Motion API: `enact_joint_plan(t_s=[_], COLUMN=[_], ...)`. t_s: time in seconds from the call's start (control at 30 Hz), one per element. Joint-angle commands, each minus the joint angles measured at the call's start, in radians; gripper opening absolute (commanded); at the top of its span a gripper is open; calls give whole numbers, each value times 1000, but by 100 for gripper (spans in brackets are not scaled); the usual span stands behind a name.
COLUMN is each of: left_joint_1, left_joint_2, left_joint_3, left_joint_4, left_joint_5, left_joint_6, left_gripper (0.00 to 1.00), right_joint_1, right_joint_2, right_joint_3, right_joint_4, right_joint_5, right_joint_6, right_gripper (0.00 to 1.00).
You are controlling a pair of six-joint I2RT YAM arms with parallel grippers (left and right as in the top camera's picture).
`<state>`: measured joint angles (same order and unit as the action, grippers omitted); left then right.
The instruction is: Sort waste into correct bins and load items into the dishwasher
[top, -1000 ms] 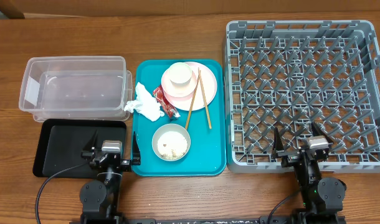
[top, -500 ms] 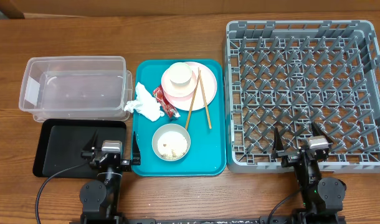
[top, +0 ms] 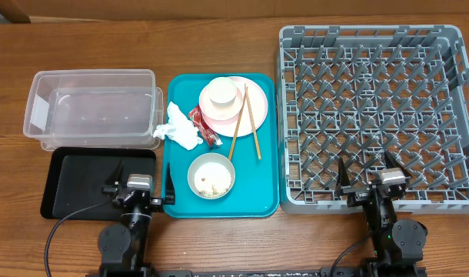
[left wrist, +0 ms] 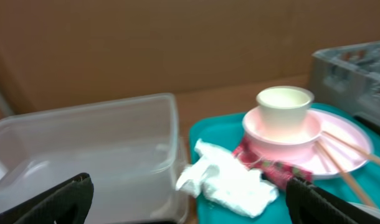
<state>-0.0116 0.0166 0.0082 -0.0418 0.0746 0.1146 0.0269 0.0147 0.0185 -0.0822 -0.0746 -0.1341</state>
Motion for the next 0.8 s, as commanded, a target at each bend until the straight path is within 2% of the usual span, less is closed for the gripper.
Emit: enact_joint_plan(t_s=[0.0,0.1,0.23,0.33,0.43,0.67,0.77], left_joint_1=[-2,-2,-2,-2,-2,-2,-2], left_joint_2=[-11,-10,10,92,249,808,1014], left_joint_3=[27,128,322,500,719,1373,1606], left_joint_4=[48,10,-158,-298,-483,-1095,-1285], left_joint_5=[223,291,303,332,339,343,391], left_joint_6=[-39,-122,-130,-138,-137,-137,-138], left_gripper=[100,100,100,100,100,100,100], right_joint_1=[2,2,2,2,2,2,2], right_joint_2=[-11,-11,-11,-11,-11,-11,-11], right_joint_3=[-11,-11,-11,-11,-11,-11,-11], right_joint_4=[6,6,6,6,6,6,5], right_joint_5=[-6,-6,-6,-6,-6,-6,-6], right_joint_6=[2,2,2,2,2,2,2], right_gripper=[100,100,100,100,100,100,100])
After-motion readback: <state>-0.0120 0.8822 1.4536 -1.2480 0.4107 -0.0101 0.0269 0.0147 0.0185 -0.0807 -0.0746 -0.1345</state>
